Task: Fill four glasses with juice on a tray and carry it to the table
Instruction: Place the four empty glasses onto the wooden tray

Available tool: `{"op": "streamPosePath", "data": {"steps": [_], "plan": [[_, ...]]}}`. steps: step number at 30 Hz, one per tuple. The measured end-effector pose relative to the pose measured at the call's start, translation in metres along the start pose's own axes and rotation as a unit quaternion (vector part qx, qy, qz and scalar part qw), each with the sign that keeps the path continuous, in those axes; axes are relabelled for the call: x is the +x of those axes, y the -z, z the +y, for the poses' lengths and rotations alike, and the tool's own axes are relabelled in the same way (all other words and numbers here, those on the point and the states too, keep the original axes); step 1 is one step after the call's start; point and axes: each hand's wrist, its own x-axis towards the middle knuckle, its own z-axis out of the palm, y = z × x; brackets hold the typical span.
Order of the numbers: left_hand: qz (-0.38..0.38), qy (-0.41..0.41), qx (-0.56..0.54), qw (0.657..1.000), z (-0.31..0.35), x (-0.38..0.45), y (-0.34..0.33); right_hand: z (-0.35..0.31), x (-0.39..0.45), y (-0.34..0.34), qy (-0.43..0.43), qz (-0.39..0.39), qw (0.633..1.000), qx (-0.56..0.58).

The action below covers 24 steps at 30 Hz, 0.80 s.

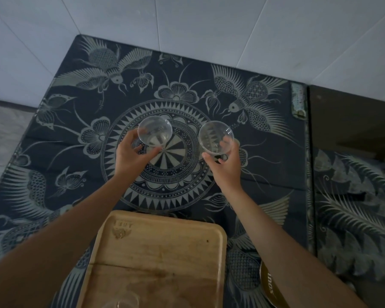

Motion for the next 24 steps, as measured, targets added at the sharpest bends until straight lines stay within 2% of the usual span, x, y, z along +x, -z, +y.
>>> {"op": "streamPosePath", "data": {"steps": [9,17,24], "plan": [[0.013,-0.033,-0.016,0.999,0.029,-0.035,0.023,-0.019,-0.041,0.021,0.017,-0.014,1.000,0.016],[-0.008,-0.075,-0.021,0.997,0.051,-0.084,0.053,-0.038,-0.095,0.043,0.056,-0.001,0.998,-0.005],[-0.051,-0.100,0.044,0.993,0.038,-0.138,0.077,-0.038,-0.150,0.058,0.057,-0.009,0.998,0.000]]}}
